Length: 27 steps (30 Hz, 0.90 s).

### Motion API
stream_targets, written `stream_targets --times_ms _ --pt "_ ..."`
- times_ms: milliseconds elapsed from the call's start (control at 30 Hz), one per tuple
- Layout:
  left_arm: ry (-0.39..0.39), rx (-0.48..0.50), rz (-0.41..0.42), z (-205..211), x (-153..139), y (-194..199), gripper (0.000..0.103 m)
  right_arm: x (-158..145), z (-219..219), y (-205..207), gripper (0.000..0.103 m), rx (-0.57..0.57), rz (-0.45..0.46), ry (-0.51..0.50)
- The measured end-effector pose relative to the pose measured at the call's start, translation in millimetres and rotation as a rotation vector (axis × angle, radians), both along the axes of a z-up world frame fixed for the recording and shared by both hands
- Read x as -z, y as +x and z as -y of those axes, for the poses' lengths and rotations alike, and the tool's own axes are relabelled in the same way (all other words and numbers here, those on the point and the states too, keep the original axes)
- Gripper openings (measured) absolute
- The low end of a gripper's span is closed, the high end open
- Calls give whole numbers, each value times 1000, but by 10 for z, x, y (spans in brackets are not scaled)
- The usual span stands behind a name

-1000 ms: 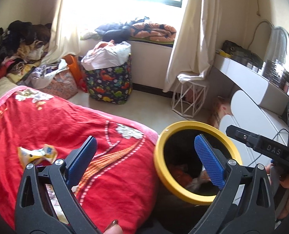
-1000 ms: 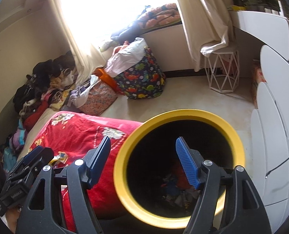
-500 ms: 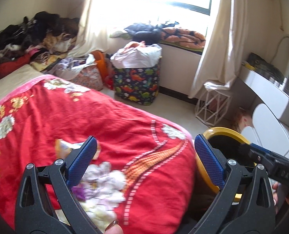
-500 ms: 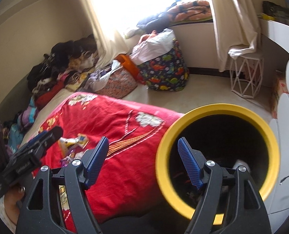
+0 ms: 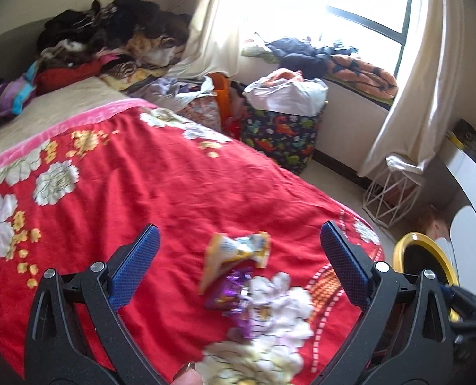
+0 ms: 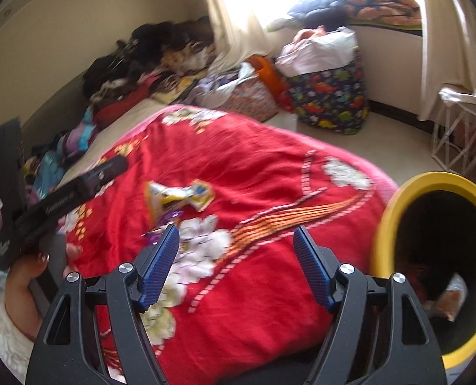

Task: Collect trash
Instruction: 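Grasp the yellow-white snack wrapper with the left tool while the right tool grasps the purple wrapper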

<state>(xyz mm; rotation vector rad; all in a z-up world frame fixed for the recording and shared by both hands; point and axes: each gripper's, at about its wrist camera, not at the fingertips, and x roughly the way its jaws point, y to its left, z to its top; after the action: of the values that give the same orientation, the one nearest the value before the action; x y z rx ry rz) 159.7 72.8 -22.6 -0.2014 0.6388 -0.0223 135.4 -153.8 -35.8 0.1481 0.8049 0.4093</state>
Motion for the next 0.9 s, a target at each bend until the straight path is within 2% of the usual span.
stream_targets --times_ms 67,167,233,333,500,633,700,767,900 --pt "-11 -9 -14 -120 27 42 89 44 -170 40 71 -37 -16 -9" --pt "-34 -2 -36 -243 88 98 81 124 -425 86 71 -87 -44 -18" --pt "-49 11 -55 -289 132 145 68 187 -575 123 71 -117 -66 -20" --pt "-92 27 -103 -377 235 241 55 296 -799 164 70 -160 -96 -23" --pt "-127 71 -160 -411 368 371 47 502 -1122 237 62 -215 -137 -44" --pt "-138 104 -175 -378 437 408 45 717 -1277 364 41 -221 -192 -62" --pt "-139 119 -186 -342 477 429 42 800 -1295 419 21 -217 -215 -60" --pt "-129 132 -197 -293 525 461 41 821 -1268 432 19 -216 -222 -47" --pt "-122 150 -219 -214 617 528 29 742 -1159 382 18 -212 -206 -63"
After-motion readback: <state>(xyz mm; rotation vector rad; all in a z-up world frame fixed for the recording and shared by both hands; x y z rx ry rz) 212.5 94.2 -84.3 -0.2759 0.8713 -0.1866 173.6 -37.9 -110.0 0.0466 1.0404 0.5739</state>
